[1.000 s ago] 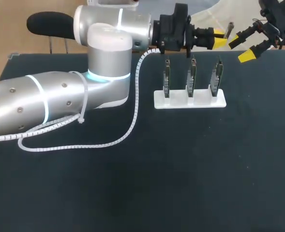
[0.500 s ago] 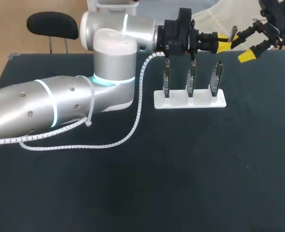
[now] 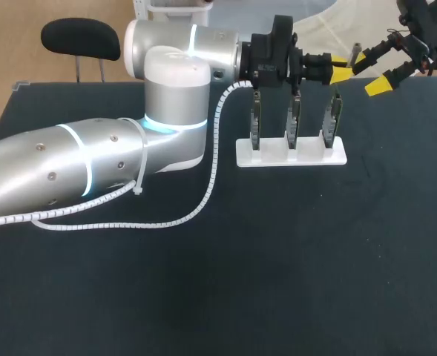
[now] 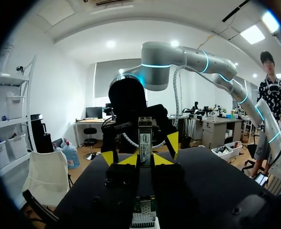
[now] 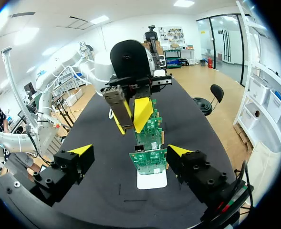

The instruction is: Pick up the optical module with the left hand, and insert it into the network port with the right hand.

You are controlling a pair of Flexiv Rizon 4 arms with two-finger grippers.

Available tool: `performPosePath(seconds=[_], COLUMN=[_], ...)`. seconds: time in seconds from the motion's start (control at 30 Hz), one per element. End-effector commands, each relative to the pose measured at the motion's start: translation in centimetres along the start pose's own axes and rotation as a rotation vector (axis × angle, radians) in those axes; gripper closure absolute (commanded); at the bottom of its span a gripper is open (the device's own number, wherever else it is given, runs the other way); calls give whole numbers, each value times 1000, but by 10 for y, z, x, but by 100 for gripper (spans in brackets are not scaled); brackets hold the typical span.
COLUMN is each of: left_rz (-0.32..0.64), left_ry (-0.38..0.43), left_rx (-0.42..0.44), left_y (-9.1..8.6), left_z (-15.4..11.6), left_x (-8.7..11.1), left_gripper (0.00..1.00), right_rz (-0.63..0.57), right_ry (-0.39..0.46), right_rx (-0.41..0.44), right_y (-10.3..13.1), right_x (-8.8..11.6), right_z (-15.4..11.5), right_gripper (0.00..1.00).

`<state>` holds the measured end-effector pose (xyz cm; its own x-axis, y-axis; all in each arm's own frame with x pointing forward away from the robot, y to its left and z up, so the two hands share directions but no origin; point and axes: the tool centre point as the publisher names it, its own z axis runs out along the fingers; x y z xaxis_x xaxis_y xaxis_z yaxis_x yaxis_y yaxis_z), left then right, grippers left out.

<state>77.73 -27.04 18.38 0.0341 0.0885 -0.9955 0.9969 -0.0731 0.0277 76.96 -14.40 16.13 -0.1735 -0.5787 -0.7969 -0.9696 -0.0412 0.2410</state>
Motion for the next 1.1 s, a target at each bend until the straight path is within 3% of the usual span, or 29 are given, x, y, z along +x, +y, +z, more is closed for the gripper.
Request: performPosePath(seconds=[0.03,0.3,1.1], left_rz=[1,-17,-46], left_ry=[12,71,72], left_rx=[-16,-51,-126], left_y=[-2,-3,-10], left_z=[0,-2,-1], left_x=[-3,-1,6], left_gripper=[100,100,100], right_rz=[0,0,0], right_ry=[0,0,0], right_rx=[3,3,3], right_y=[1,1,1], right_x=[0,0,0], right_z=[0,0,0], right_gripper=[0,0,0])
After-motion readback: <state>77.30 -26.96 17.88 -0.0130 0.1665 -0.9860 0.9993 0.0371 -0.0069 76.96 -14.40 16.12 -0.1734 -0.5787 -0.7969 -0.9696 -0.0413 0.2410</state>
